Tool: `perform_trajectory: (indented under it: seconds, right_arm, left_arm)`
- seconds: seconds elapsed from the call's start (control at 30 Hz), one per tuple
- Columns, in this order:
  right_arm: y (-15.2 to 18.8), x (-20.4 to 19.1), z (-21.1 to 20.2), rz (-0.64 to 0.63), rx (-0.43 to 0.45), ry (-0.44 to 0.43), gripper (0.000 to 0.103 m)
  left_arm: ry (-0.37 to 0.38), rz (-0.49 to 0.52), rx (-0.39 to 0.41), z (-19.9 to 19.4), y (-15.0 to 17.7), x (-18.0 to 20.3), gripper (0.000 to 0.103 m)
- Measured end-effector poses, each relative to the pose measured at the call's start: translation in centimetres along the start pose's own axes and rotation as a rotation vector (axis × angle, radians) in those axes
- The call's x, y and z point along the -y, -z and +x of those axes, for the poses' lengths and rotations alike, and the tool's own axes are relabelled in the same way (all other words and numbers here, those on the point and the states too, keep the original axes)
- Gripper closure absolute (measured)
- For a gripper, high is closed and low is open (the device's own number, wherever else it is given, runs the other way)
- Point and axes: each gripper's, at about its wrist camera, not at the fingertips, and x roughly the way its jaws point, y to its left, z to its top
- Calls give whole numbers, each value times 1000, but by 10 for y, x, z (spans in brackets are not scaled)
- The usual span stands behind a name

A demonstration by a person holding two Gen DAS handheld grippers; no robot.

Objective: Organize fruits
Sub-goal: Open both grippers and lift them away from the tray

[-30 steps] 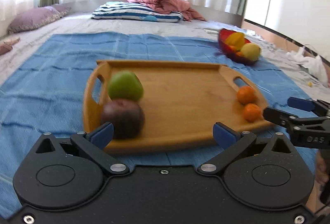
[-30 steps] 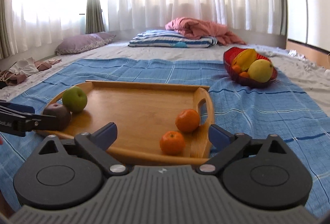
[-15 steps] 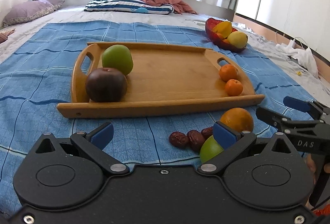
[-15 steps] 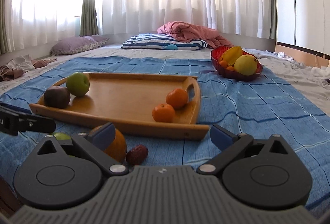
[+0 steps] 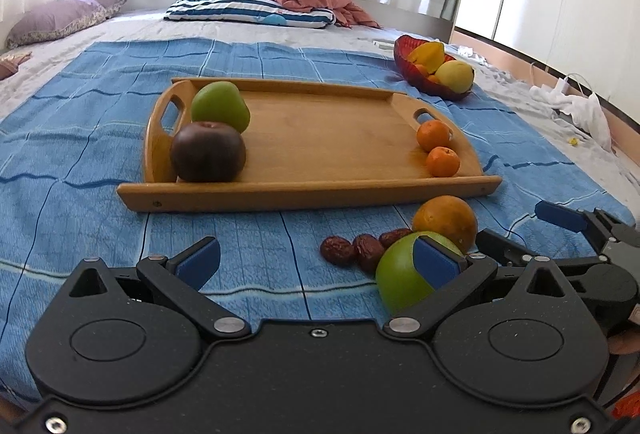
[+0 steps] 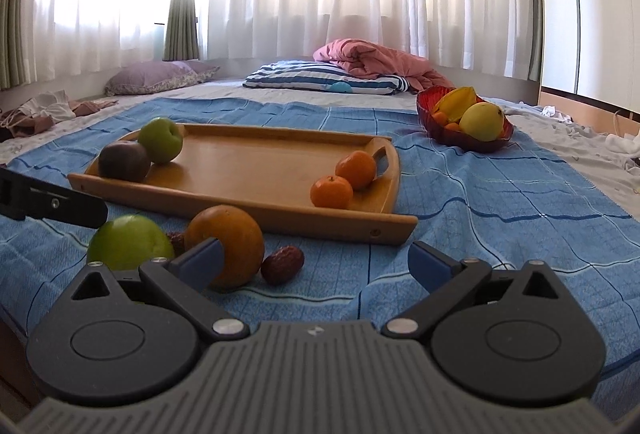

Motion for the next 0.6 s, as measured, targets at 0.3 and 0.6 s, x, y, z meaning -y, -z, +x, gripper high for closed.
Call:
perform_trajectory:
  seconds: [0.3, 0.6]
  right_arm:
    - [9, -2, -2, -8, -16, -6, 0]
    - [17, -7, -5, -39, -21, -18, 0]
  left_arm:
    - [37, 10, -19, -5, 6, 8, 0]
    - [81, 40, -52, 0, 15, 28, 0]
